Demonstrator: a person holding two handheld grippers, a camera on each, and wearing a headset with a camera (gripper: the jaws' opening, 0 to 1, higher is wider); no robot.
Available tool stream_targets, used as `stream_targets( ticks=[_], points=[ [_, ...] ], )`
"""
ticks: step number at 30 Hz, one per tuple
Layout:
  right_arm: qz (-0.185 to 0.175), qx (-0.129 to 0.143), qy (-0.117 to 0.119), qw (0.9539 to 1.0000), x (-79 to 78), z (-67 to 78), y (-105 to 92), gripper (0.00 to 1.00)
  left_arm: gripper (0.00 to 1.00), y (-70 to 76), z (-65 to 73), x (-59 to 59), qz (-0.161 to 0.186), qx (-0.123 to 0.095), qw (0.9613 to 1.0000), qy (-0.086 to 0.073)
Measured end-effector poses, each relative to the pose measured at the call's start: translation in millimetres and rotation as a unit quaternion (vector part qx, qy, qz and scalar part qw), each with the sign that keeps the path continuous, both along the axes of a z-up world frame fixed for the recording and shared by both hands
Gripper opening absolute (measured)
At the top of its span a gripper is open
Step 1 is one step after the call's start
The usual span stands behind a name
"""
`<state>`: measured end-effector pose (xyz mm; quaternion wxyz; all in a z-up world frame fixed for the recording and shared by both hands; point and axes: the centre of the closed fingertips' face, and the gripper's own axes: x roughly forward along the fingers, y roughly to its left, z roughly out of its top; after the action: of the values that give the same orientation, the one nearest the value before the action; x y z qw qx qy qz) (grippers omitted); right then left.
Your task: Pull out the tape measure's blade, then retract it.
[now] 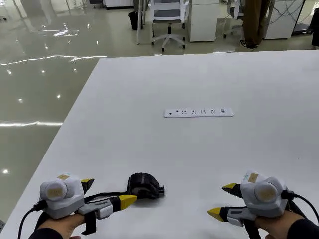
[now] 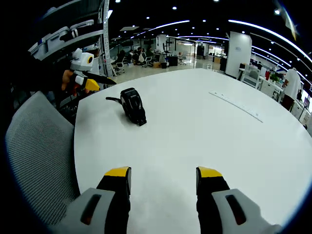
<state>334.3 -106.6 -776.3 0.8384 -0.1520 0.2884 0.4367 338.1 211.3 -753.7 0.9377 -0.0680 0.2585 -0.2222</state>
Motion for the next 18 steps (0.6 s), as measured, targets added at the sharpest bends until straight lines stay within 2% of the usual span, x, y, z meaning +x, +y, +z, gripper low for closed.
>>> stream_targets(
  ticks=[2,3,4,5,7,11,15,17,18],
  points=[
    [-0.013,-0.005,-0.008,0.9999,-6.0,6.2,-20.7,0.53,1.00,7.1,5.9,-7.4,-0.005,-0.002,0.9999,-0.014],
    [-0.018,-0.006,-0.014,0.9997,-8.9,10.0,-32.0,0.55,1.00,4.9,11.8,-12.2,-0.020,-0.008,0.9994,-0.027],
    [-0.024,-0.008,-0.020,0.9995,-9.9,12.9,-40.2,0.57,1.00,4.7,15.0,-16.2,-0.031,0.006,0.9990,-0.033],
    [-0.029,-0.009,-0.023,0.9993,-13.9,16.3,-52.3,0.59,1.00,9.7,11.2,-20.9,-0.037,0.036,0.9983,-0.027],
    [-0.036,-0.015,-0.031,0.9987,-17.8,20.7,-68.1,0.63,1.00,14.7,6.9,-26.7,-0.040,0.058,0.9975,-0.012],
    [-0.054,-0.026,-0.031,0.9977,-26.9,26.0,-101.3,0.70,1.00,24.9,16.3,-28.7,-0.033,0.056,0.9975,-0.026],
    [-0.066,-0.034,-0.027,0.9969,-35.6,25.0,-122.9,0.76,1.00,33.9,28.4,-31.7,-0.020,0.054,0.9976,-0.038],
    [-0.071,-0.035,-0.026,0.9966,-38.6,24.6,-128.6,0.80,1.00,33.6,33.4,-36.2,-0.018,0.058,0.9974,-0.040],
    [-0.073,-0.036,-0.028,0.9963,-40.9,26.0,-131.7,0.82,1.00,38.4,32.5,-37.3,-0.015,0.055,0.9977,-0.037]
  ],
)
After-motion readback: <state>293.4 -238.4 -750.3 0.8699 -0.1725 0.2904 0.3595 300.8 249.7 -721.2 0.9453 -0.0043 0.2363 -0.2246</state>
